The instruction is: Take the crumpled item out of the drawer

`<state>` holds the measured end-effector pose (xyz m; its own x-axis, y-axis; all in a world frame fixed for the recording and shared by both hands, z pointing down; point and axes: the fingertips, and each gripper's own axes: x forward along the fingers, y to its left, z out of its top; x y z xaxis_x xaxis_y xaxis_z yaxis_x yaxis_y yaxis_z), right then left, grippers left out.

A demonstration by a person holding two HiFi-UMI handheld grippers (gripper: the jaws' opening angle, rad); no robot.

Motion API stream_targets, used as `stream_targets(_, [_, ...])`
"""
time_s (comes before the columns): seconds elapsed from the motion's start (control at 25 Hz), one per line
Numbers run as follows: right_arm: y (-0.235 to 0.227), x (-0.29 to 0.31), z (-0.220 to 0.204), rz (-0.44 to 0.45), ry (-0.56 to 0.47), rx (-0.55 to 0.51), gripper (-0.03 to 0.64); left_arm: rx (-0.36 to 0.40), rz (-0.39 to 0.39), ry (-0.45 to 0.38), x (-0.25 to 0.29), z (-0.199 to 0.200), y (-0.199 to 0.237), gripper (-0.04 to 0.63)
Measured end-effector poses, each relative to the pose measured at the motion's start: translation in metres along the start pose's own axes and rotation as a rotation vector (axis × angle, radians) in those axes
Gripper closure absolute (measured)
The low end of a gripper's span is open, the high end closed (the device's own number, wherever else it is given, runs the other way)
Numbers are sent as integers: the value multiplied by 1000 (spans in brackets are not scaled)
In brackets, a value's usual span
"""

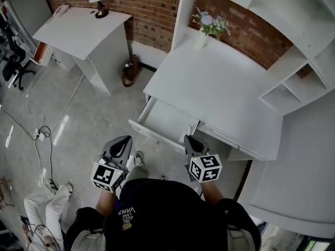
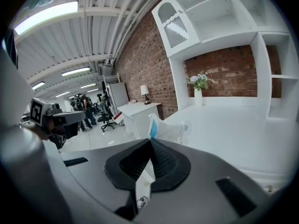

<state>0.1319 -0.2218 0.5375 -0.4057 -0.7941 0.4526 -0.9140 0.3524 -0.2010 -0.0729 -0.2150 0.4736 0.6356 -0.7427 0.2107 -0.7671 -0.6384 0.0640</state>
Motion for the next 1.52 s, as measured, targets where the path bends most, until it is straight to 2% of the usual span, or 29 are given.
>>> stream_targets(0.2, [-2, 47, -19, -34, 91, -47, 617, 30, -72, 16, 25, 2, 26, 589])
stream_targets(0.4, [-7, 85, -36, -68, 177, -61, 617, 19, -100, 17, 38, 1, 54, 589])
stream_targets(0.68, [-10, 130, -65, -66, 313, -73, 617, -4, -89, 26, 41, -11, 95, 589])
stream_targets(0.8, [-8, 149, -75, -58, 377, -97, 617, 10, -97, 31, 39, -16, 110, 589])
stream_targets(1.12, [-22, 205, -109, -18, 574, -276, 617, 2, -100, 61, 42, -34, 135, 589])
stream_targets(1.52, [-35, 257, -138, -8, 691, -370, 617, -13, -75, 87, 41, -47, 162, 589])
